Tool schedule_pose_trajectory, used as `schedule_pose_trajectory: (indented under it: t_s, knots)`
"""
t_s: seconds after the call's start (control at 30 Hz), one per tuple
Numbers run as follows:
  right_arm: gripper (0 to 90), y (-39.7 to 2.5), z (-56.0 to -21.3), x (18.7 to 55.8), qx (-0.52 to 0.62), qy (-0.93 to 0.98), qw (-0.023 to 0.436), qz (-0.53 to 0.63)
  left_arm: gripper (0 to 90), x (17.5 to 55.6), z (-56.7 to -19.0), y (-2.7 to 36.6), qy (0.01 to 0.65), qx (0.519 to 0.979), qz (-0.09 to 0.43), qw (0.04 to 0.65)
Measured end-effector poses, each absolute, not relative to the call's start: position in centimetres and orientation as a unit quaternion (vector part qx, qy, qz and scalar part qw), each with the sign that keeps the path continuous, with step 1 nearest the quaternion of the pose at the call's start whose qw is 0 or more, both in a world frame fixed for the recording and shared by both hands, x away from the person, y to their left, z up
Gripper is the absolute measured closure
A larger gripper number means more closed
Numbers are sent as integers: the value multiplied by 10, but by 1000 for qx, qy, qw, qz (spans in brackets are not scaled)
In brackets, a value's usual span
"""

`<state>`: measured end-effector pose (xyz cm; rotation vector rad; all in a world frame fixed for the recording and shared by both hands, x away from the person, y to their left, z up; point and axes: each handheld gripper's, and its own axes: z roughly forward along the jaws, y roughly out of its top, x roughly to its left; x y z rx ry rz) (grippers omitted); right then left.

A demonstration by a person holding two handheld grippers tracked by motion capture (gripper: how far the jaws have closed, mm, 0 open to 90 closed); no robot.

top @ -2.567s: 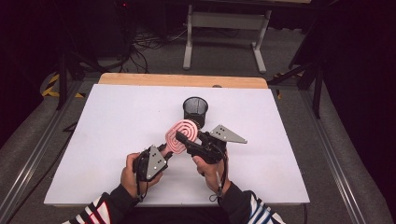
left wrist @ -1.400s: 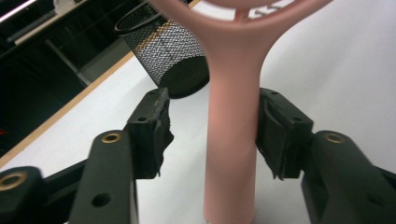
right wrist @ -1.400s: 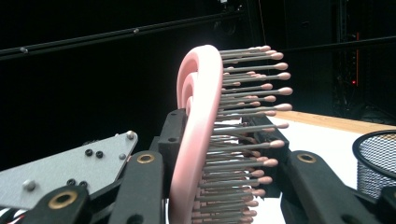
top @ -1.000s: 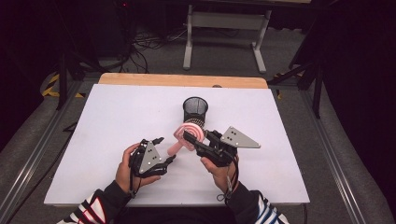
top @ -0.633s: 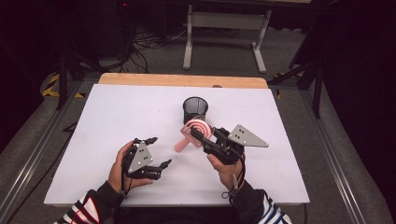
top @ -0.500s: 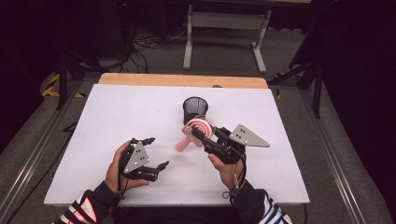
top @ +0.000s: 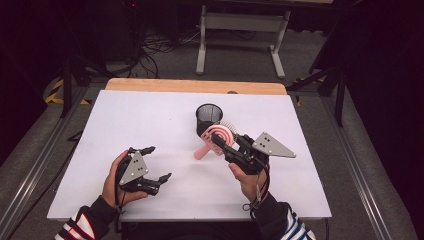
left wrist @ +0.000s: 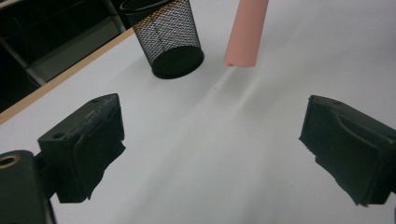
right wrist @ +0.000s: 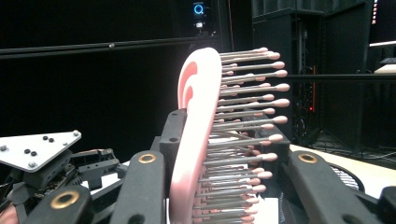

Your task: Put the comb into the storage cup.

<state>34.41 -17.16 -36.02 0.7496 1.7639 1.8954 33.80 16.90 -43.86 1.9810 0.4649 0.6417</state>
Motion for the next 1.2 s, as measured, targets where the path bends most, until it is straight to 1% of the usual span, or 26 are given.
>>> schedule_pose_trajectory:
  t_s: [0.6,0.73,1.0,1.2]
  knots:
    - [632,-182,-357,346,274,634,233,685,45,326,-444,208,219,803,264,487]
    - [632,-183,-356,348,277,632,234,685,51,323,-442,218,231,791,271,498]
    - [632,-184,-353,350,277,631,242,683,47,320,-446,228,244,788,264,501]
    - [632,-185,-347,353,273,629,250,684,47,320,-448,228,245,789,258,501]
